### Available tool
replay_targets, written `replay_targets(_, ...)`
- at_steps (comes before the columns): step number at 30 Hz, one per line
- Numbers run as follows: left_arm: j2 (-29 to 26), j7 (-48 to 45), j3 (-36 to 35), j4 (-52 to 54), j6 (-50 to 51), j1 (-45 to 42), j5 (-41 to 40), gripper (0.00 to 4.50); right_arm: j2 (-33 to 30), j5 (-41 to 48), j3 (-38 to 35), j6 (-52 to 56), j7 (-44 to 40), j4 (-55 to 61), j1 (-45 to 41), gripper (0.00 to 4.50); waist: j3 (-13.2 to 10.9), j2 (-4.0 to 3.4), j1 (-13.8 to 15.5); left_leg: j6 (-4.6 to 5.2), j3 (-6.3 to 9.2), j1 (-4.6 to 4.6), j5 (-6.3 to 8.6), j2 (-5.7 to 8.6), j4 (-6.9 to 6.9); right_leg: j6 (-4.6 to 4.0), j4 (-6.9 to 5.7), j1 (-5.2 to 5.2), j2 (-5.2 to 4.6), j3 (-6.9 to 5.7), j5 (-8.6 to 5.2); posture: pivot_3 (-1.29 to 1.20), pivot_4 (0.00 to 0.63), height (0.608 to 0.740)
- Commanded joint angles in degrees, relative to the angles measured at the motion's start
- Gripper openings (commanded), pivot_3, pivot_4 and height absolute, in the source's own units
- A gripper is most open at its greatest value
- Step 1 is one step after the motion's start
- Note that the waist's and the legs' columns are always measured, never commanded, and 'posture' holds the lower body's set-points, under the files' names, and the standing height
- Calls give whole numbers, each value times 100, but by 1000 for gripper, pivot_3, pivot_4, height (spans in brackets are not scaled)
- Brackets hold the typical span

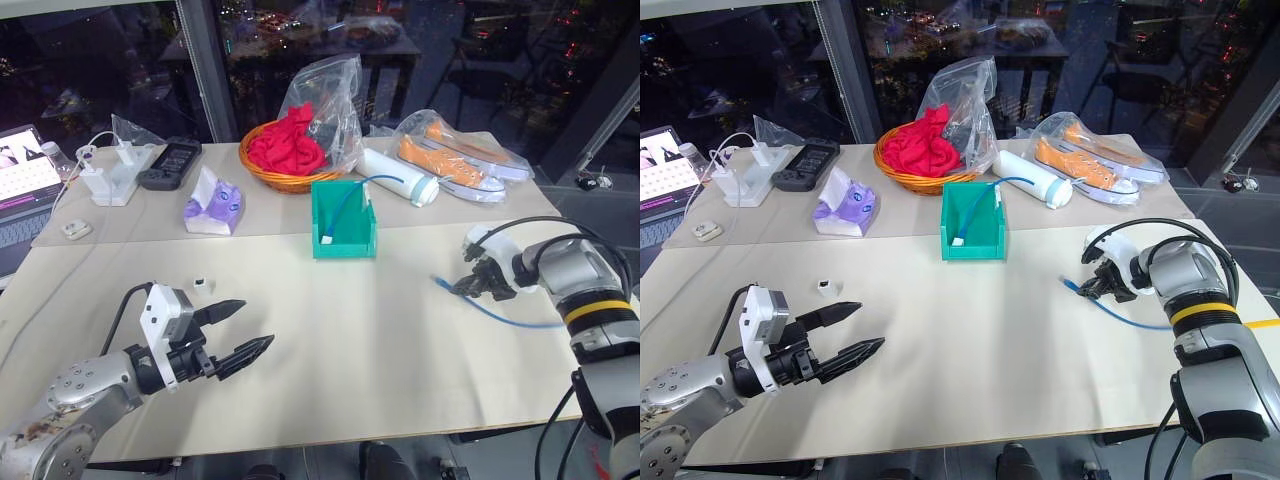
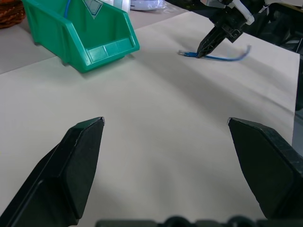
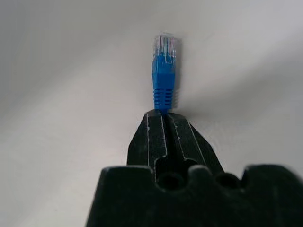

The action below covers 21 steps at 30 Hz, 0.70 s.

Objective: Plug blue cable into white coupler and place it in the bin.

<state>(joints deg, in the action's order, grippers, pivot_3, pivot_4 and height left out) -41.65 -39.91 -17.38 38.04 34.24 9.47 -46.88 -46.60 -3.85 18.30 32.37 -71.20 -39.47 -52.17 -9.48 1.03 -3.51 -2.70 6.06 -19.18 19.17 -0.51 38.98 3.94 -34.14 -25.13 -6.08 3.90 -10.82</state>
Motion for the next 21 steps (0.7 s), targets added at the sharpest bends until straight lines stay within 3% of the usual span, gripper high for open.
replay_targets(1, -6, -10, -88, 143, -126, -9, 41, 4500, 41, -23, 97, -3, -300, 130, 309, 76, 5, 7, -1, 0, 0, 0, 0, 0, 0, 0, 0, 0, 0, 0, 0, 0, 150, 723)
replay_targets(8, 7, -7, -98, 86, -158, -33, 104, 4500, 295, 684, -548, 254, -446, 1340, 543, 76, 8, 11, -66, 0, 0, 2, 0, -1, 0, 0, -4, 0, 1, 0, 0, 0, 150, 723)
replay_targets(12, -14, -24, -145, 77, -155, -34, 102, 4500, 475, 1224, -465, 872, -537, 3258, 1131, 76, 4, 6, -57, 1, 0, -1, 0, 0, 0, -1, -18, -9, 1, 1, 0, 0, 150, 723)
replay_targets(17, -127, -142, -138, 70, -111, -46, 117, 4500, 1128, 1081, 213, 859, 58, 4708, 1512, 76, 4, 6, -29, 1, 2, -2, 1, 1, 5, 0, -51, -9, 1, 1, 0, 0, 150, 723)
replay_targets(21, -288, -330, -84, 46, -72, -38, 150, 4500, 1561, 500, 1040, 471, 499, 4915, 1420, 76, 4, 6, -21, -3, 3, 1, -2, 2, 6, -1, -61, -11, 1, 1, 0, 0, 150, 723)
